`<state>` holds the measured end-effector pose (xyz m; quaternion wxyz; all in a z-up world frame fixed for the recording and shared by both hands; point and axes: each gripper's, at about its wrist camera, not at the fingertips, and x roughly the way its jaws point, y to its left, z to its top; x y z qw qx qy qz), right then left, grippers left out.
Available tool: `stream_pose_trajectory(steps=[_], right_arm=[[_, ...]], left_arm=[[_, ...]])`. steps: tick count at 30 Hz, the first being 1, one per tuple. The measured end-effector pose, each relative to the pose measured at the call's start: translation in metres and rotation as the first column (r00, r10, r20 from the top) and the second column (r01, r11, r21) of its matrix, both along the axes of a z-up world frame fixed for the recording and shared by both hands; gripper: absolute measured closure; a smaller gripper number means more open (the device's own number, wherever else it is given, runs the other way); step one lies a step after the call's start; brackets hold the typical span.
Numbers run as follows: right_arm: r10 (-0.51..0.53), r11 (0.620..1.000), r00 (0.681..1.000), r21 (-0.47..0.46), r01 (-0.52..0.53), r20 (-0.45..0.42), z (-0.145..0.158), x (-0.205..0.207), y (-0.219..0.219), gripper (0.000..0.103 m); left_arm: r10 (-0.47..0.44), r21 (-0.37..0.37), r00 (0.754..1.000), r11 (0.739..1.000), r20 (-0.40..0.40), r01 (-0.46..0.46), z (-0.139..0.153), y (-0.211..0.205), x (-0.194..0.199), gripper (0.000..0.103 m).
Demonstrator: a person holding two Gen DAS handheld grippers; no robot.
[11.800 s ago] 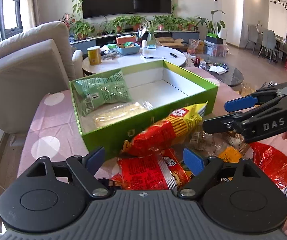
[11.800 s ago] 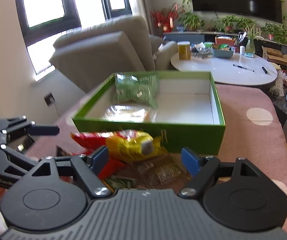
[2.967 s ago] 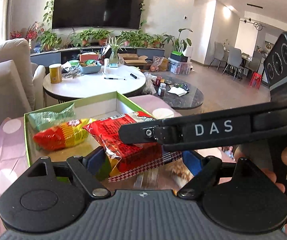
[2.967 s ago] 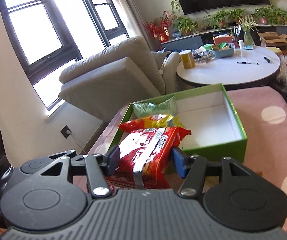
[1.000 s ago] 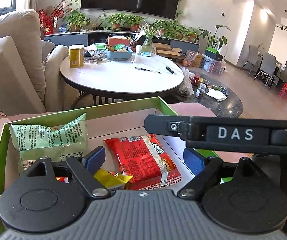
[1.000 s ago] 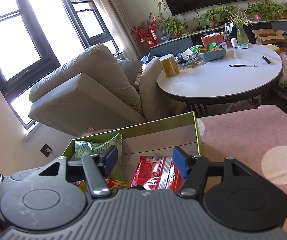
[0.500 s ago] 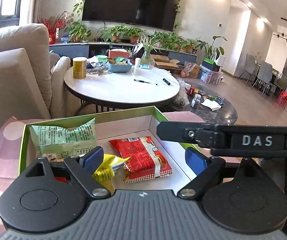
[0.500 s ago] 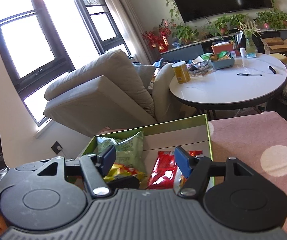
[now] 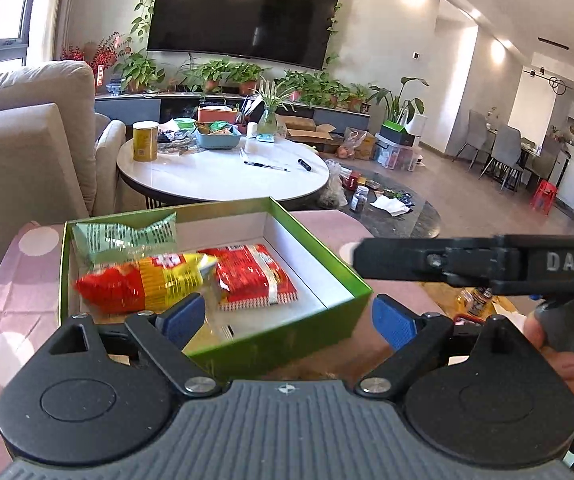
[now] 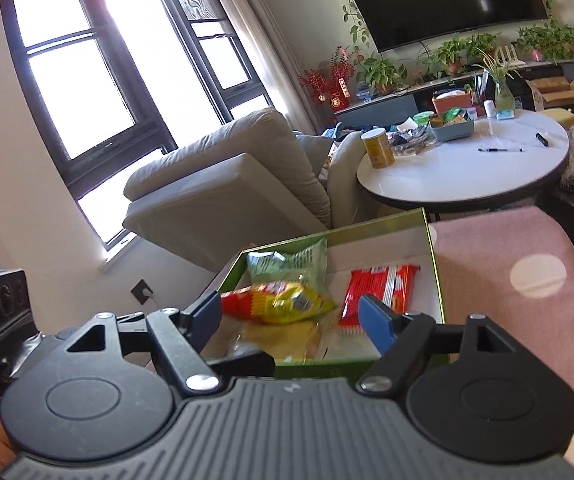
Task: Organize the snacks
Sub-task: 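Move both grippers to the large red cookie-print bag and grasp it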
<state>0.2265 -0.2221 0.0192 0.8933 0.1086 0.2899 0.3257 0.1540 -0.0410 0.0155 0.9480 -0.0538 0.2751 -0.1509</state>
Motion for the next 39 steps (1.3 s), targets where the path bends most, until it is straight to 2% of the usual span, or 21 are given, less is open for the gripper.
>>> stream_pose_trajectory(steps=[6,17,26,31,35,39], right_arm=[[-0.006,0.999,1.0,0.034,0.007,-0.026,-0.001,-0.031,-0.013,0.025],[-0.065,0.998,0.993,-0.017,0.063,-0.097,-0.027,-0.084,-0.025,0.025],[-0.183,0.982,0.973,-0.059,0.177,-0.14,-0.038,-0.135,-0.05,0.025],[-0.223,0.975,0.948,-0.037,0.22,-0.227,-0.053,-0.141,-0.064,0.025],[-0.227,0.97,0.912,0.004,0.243,-0.341,-0.073,-0.132,-0.067,0.025],[-0.215,0.971,0.897,0.008,0.237,-0.387,-0.085,-0.124,-0.059,0.025]], left_arm=[[-0.029,-0.002,0.999,1.0,-0.017,0.029,-0.002,-0.004,-0.027,0.013],[-0.11,0.017,0.992,0.994,-0.065,0.111,-0.022,-0.014,-0.08,0.013],[-0.174,0.023,0.981,0.984,-0.08,0.177,-0.034,-0.021,-0.11,0.013],[-0.247,0.062,0.966,0.966,-0.071,0.251,-0.033,-0.036,-0.126,0.013],[-0.304,0.108,0.948,0.943,-0.094,0.314,-0.041,-0.052,-0.133,0.013],[-0.319,0.127,0.939,0.934,-0.131,0.335,-0.054,-0.064,-0.127,0.013]])
